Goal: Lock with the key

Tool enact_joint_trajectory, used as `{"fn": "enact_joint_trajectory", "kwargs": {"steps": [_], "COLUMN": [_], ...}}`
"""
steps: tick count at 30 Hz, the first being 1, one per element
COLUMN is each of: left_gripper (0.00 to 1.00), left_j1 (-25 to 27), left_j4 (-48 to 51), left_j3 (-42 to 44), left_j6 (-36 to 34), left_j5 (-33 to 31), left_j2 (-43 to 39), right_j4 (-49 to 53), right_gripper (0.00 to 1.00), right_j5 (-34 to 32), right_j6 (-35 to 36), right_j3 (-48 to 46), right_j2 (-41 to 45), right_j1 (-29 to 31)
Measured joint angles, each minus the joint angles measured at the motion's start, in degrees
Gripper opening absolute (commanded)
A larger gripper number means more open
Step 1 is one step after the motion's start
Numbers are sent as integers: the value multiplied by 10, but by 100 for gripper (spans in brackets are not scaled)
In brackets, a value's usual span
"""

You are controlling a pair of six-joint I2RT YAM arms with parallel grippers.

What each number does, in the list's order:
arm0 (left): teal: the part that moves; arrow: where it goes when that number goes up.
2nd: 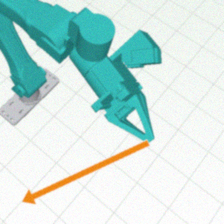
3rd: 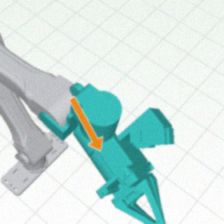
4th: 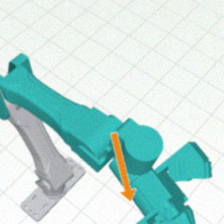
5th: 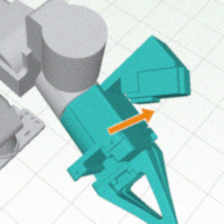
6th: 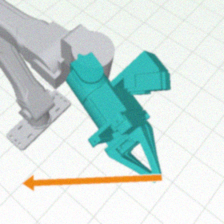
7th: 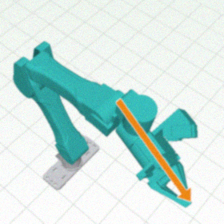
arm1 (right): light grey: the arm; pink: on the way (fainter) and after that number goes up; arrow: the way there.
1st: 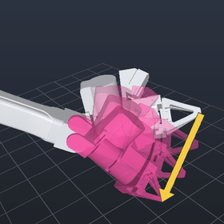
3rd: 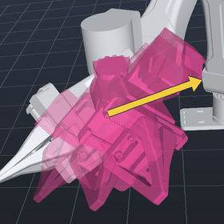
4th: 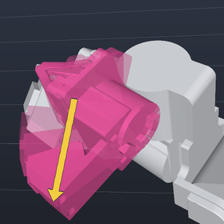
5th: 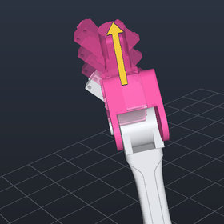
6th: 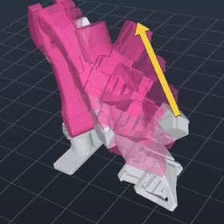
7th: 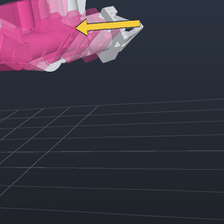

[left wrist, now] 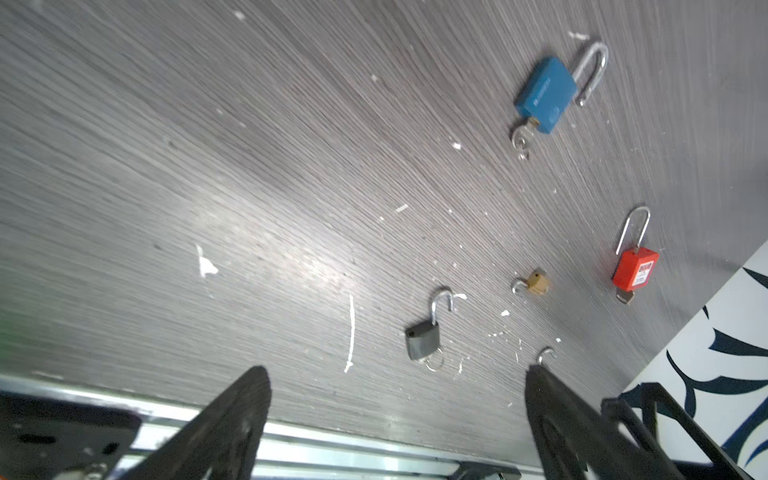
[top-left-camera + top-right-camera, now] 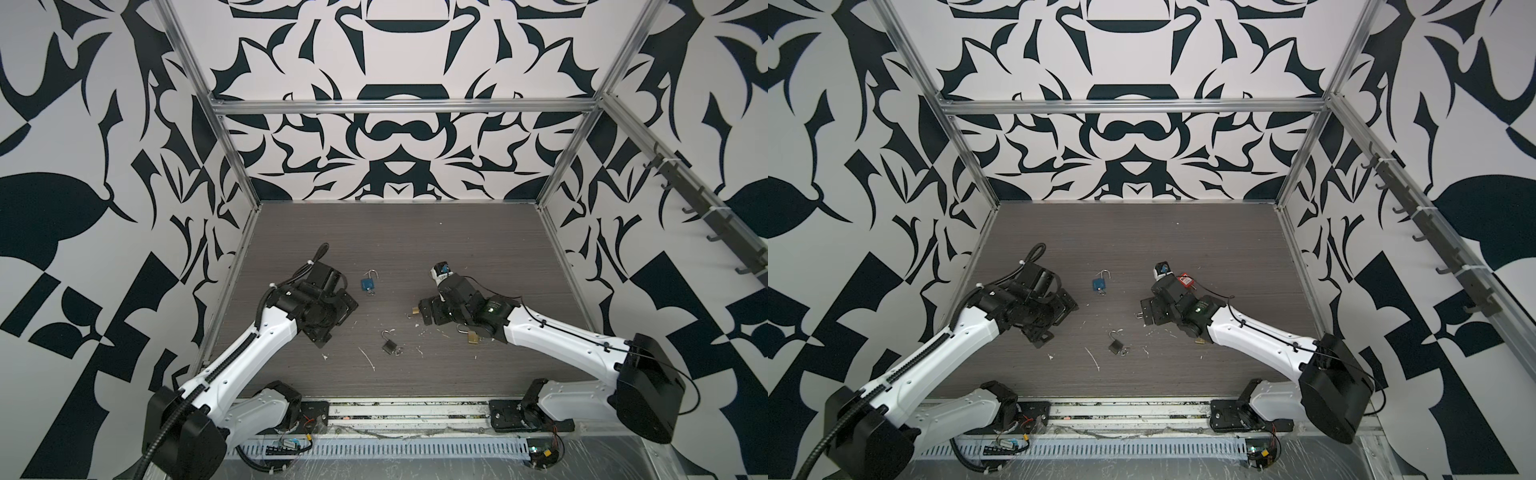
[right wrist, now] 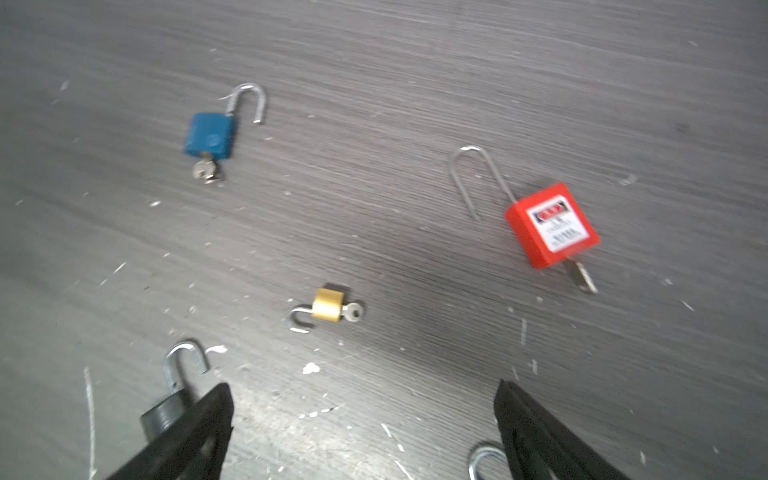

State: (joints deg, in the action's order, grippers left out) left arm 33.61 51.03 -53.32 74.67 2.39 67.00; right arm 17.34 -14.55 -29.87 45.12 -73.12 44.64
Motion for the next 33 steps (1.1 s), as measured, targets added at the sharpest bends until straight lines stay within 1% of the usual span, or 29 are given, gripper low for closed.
{"fn": "enact_joint_trajectory", "kwargs": {"steps": [2,6,10,13,19,26,27,28,33], "left_gripper": [95,91,89,89,86,86,81,80,78], "left_j1": [38,90,140,163,194,215,218,220,227], "left_j4": [14,34,50,54,22,-23,-31,-37,-56], "left_j3": [-40,-91,-130,-154,-148,-132,-130,-126,-106], "left_j6": [30,67,104,125,187,254,263,272,310], "left_j5": [6,26,35,37,39,33,29,27,13], "left_j2": [54,155,237,275,302,330,332,332,332], "right_j4": [12,24,29,31,30,30,30,30,30], "right_gripper": [100,100,100,100,100,100,100,100,100], "right_j5": [-21,-52,-66,-67,-64,-57,-56,-54,-47], "right_j6": [-36,-82,-103,-105,-102,-88,-85,-83,-72], "right_j3": [-2,-24,-67,-85,-89,-89,-89,-89,-86], "right_j2": [6,37,87,121,160,170,169,169,169], "right_j1": [-18,-43,-45,-46,-52,-57,-57,-58,-59]}}
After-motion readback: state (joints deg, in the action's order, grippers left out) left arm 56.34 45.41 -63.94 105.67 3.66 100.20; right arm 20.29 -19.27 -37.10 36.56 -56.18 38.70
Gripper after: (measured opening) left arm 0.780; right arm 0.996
